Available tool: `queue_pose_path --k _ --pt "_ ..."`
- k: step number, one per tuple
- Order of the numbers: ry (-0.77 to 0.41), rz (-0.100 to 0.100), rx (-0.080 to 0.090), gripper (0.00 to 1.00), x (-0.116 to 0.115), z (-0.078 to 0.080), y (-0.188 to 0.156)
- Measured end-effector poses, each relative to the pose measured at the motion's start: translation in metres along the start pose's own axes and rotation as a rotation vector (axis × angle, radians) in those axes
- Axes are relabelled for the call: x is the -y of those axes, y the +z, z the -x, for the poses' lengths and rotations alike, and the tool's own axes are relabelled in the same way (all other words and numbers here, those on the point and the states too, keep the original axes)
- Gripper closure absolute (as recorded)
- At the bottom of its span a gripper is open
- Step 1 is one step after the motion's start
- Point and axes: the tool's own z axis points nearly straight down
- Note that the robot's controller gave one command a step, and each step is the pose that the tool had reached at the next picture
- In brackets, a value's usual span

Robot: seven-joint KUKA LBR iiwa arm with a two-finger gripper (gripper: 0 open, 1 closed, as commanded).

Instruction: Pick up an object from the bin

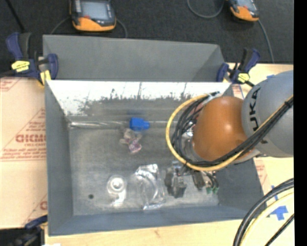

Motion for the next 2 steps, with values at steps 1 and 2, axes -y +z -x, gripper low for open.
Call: queue_pose_path --k 1,2 --pt "-0.002 0.0 -0.006 0.0 0.0 -0.001 0.004" --pt "-0.327 -0.001 0.016 0.0 -0.02 0.025 0.054"
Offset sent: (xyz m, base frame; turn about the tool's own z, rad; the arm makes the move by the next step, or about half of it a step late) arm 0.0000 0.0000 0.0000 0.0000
